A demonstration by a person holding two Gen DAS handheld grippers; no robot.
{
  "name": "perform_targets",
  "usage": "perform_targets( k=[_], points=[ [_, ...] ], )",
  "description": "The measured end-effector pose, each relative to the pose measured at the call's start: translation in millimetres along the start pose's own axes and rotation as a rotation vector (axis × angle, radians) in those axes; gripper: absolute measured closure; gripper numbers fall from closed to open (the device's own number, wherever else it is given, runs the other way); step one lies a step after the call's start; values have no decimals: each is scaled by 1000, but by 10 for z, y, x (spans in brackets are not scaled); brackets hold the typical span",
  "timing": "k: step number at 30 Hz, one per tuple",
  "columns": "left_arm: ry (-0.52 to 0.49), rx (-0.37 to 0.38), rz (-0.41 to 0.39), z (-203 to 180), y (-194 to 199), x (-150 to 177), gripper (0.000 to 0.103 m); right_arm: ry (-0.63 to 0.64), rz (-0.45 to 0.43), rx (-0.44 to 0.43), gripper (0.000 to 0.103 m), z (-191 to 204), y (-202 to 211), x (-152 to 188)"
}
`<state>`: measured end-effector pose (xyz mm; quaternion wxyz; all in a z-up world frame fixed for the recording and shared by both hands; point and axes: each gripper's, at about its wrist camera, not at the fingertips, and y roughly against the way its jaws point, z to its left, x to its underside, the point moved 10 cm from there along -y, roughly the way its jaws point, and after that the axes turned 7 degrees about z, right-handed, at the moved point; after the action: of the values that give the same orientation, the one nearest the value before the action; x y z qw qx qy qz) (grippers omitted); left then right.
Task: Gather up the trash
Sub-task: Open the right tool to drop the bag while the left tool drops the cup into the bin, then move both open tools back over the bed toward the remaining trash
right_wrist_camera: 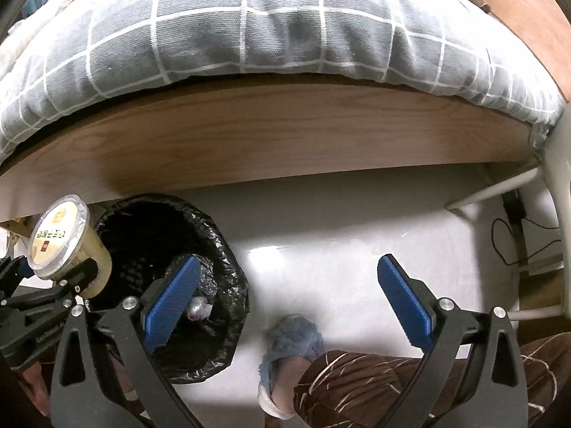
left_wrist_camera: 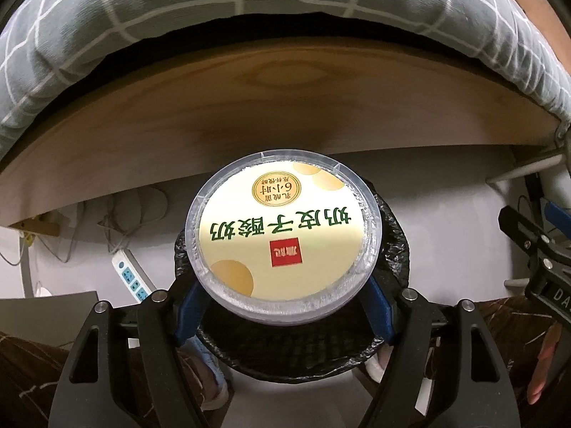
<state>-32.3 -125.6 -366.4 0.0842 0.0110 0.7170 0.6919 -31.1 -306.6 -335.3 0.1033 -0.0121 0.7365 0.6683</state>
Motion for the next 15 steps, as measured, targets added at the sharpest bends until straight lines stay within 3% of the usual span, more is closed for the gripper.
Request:
perform_targets(
  k=[3, 8, 15],
  points=[
    [-7, -34, -15, 84, -40, -4, 14, -4, 3, 0, 7, 23, -34, -1],
    [15, -29, -35, 142, 10, -27, 7, 6, -8, -8, 7, 82, -40, -20],
    [25, -71, -91, 282, 223, -129, 6, 12, -77, -24, 8, 115, 237, -168]
  ],
)
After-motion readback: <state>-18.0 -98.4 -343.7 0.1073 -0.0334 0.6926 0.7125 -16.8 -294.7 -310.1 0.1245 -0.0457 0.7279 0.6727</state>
